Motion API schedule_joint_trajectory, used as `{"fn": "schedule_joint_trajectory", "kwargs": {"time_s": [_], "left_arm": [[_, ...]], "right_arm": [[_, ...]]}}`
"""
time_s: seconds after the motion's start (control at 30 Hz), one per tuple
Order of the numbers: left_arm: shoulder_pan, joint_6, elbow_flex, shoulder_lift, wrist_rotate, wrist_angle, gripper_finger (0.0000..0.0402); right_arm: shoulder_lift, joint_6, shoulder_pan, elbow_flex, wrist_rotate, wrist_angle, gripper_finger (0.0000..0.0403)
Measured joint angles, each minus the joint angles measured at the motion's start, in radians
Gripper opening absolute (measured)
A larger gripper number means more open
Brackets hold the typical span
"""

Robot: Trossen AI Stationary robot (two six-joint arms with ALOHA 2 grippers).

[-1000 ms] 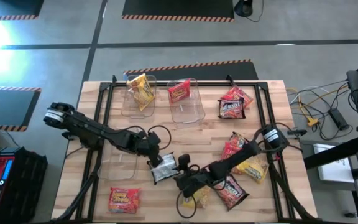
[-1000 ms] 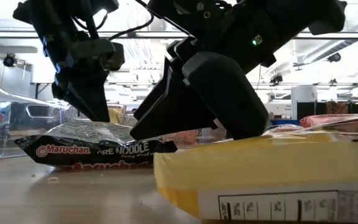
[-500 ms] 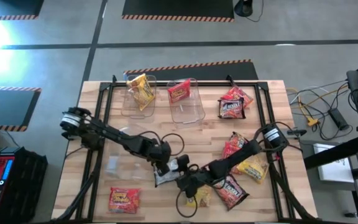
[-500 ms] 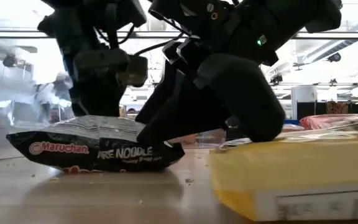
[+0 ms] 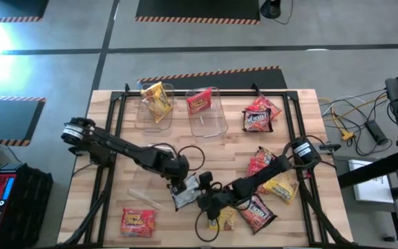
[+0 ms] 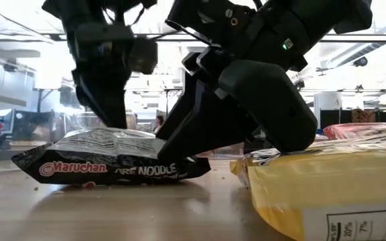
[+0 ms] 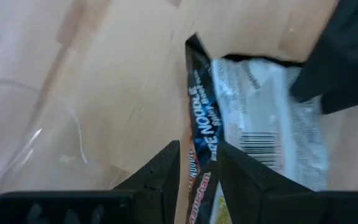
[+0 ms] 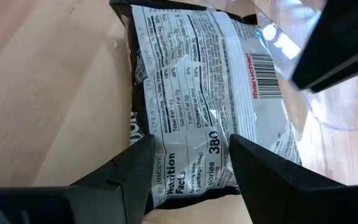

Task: Sort Maruchan noodles
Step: Put the black noodle pack into the bottom transparent bin

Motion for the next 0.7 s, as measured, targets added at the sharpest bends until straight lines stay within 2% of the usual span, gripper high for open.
{"fn": "schedule_joint_trajectory", "kwargs": {"time_s": [0.13, 0.43, 0.7], "left_arm": [[-0.001, -0.012, 0.000, -0.078, -0.050, -0.069, 0.0088], [-0.012, -0.176, -0.015, -0.242, -0.177, -0.416, 0.0088], [-0.052, -0.217, -0.022, -0.307, -0.190, -0.439, 0.0088]], "right_arm": [[-0.001, 0.008, 0.002, 0.000, 0.001, -0.005, 0.0199], [-0.013, 0.030, 0.006, -0.002, 0.002, -0.022, 0.0199], [-0.025, 0.051, 0.013, -0.003, 0.002, -0.055, 0.0199]]}}
